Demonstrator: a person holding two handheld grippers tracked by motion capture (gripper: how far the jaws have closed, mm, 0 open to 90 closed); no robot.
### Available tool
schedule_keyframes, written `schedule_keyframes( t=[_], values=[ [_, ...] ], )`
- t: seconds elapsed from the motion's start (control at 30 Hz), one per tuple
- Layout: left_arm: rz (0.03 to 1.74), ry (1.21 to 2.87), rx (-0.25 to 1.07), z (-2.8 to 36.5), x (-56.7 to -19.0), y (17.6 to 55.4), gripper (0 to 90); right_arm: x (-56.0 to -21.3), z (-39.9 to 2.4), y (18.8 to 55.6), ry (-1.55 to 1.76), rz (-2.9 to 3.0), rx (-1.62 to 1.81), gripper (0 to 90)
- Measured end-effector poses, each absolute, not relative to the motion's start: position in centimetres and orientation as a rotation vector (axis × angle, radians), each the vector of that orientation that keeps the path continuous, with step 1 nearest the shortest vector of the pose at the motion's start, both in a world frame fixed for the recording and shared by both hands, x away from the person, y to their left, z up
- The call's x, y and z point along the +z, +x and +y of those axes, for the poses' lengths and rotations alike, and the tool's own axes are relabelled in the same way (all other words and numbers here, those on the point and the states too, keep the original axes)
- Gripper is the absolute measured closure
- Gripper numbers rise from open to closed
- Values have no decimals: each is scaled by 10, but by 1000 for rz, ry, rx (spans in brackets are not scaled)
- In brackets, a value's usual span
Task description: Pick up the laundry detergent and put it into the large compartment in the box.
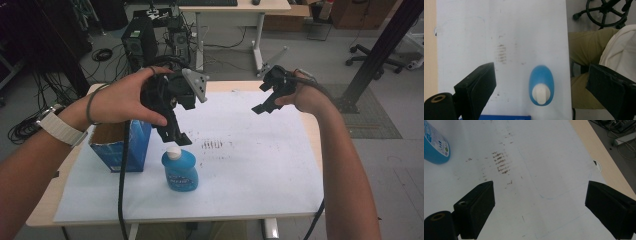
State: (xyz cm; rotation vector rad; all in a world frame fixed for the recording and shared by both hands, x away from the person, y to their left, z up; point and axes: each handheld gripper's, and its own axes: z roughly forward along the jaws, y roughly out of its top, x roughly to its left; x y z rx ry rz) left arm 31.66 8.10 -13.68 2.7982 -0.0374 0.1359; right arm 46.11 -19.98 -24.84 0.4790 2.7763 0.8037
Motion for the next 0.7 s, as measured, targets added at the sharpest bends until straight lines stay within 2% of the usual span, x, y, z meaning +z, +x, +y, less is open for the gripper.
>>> schedule_keyframes(
  t=[0.7],
  values=[
    [-20, 2805, 130, 90, -142, 316, 88, -247, -200, 459, 476, 2770, 802, 94]
  ],
)
